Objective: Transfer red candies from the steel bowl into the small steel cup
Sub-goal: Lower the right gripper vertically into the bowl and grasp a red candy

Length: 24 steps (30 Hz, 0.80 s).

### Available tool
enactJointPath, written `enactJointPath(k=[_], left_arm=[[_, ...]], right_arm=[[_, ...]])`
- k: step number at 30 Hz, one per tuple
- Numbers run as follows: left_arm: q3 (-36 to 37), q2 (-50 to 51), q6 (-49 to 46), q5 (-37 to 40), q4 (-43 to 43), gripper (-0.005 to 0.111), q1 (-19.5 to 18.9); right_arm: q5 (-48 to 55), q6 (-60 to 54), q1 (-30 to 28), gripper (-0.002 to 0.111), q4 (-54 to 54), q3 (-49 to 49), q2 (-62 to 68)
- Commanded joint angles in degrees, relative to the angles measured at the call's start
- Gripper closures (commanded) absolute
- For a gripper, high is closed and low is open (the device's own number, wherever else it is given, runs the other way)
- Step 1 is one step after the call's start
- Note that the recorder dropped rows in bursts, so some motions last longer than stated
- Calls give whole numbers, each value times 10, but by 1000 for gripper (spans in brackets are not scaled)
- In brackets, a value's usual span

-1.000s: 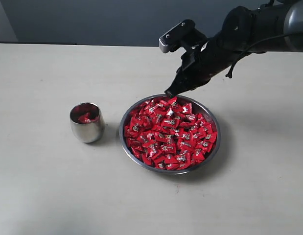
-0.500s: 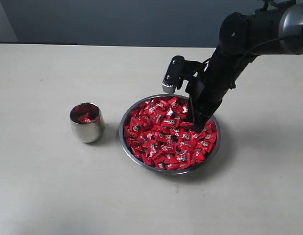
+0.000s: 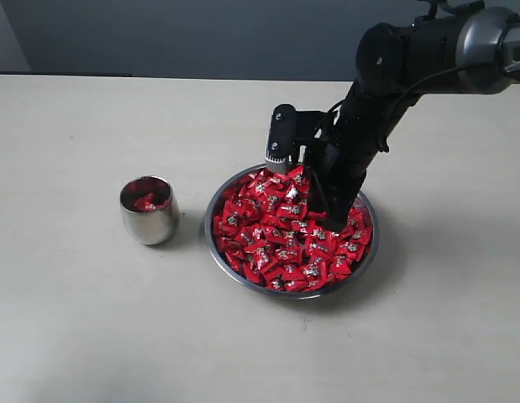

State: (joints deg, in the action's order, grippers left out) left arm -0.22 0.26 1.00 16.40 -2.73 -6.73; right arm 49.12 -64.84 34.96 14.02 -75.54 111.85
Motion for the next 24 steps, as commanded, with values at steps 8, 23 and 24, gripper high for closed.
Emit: enactJointPath(k=[8, 23, 24], left_arm=[[2, -3, 1, -1, 2, 106, 0], [2, -3, 1, -1, 2, 106, 0], [2, -3, 1, -1, 2, 106, 0]], right_arm=[[123, 14, -12, 109, -58, -111, 51], [52, 95, -17, 72, -46, -116, 86], [55, 97, -17, 68, -46, -116, 86]])
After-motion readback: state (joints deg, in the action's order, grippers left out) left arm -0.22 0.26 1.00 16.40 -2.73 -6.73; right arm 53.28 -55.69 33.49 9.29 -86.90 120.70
